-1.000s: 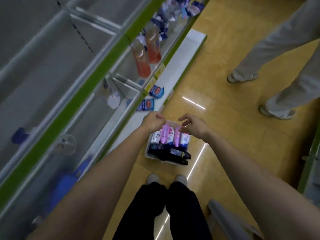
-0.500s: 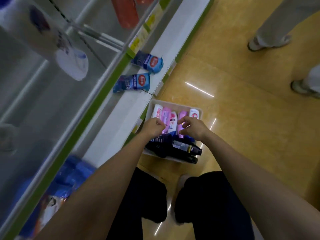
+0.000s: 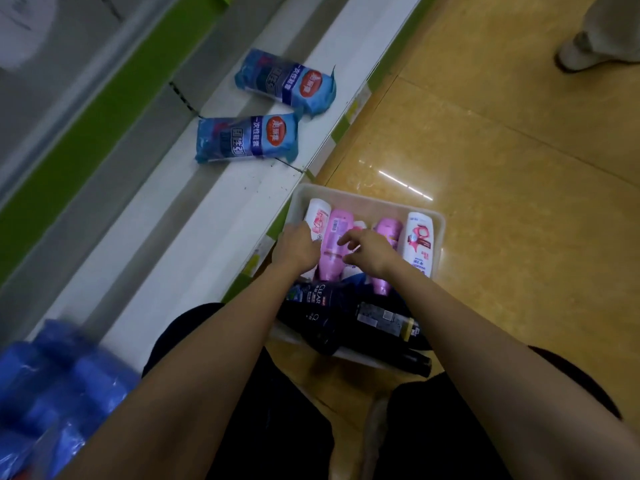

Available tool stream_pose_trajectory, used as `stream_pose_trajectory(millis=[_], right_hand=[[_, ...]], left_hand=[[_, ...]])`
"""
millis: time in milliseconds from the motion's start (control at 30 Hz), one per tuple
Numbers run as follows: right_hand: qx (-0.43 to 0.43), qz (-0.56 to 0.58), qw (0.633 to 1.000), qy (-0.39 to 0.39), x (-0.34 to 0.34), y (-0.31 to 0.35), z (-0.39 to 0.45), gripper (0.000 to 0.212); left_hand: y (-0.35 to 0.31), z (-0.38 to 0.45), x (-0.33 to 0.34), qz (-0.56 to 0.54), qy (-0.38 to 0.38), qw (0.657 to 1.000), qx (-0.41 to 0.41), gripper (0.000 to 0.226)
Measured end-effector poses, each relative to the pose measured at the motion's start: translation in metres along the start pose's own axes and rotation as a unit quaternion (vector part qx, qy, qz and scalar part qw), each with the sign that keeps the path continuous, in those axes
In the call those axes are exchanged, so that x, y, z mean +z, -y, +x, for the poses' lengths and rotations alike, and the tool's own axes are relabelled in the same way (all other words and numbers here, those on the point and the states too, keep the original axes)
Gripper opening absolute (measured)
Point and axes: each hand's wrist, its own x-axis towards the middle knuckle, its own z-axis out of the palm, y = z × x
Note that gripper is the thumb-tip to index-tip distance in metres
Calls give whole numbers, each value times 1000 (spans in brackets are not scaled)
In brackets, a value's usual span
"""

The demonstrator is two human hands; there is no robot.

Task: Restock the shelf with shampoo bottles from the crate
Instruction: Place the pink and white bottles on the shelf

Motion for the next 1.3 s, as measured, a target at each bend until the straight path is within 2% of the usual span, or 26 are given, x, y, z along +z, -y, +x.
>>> stream_pose_trajectory(millis=[167, 267, 367, 433, 567, 667, 800, 900, 1033, 1133, 1233, 1300], right_hand=[[-107, -191, 976, -8, 26, -12, 42, 50], [-135, -220, 965, 40, 42, -15, 54, 57], [-126, -254, 957, 57, 51, -18, 55, 54], [-130, -316, 937, 71, 46, -16, 56, 53], [-164, -455, 872, 77, 37, -17, 58, 49], [-168, -496, 850, 56, 40, -17, 59, 44], [-165, -497, 851, 44, 42, -11, 57, 41], [-179, -495, 850, 28, 36, -15, 56, 44], [-168, -478, 860, 54, 26, -20, 53, 67], [-159, -459, 873, 41, 22, -20, 49, 79], [-144, -371, 917, 12, 12, -15, 49, 81], [-118, -212, 970, -15, 1, -10, 46, 77]], left_hand=[[11, 33, 17, -1, 24, 999, 24, 47], [21, 37, 29, -7, 49, 998, 27, 53], [28, 32, 35, -3, 33, 999, 26, 56], [30, 31, 38, 14, 37, 999, 22, 62], [28, 36, 44, 62, 64, 996, 22, 79], [27, 37, 49, 115, 66, 991, 17, 74], [29, 37, 53, 123, 50, 991, 2, 59], [28, 35, 51, 109, 21, 994, 9, 59], [27, 27, 38, 30, -30, 999, 2, 62], [27, 24, 27, -4, -46, 999, 2, 59], [25, 19, 12, -35, -62, 997, -7, 61], [21, 16, 0, -79, -80, 993, -20, 61]])
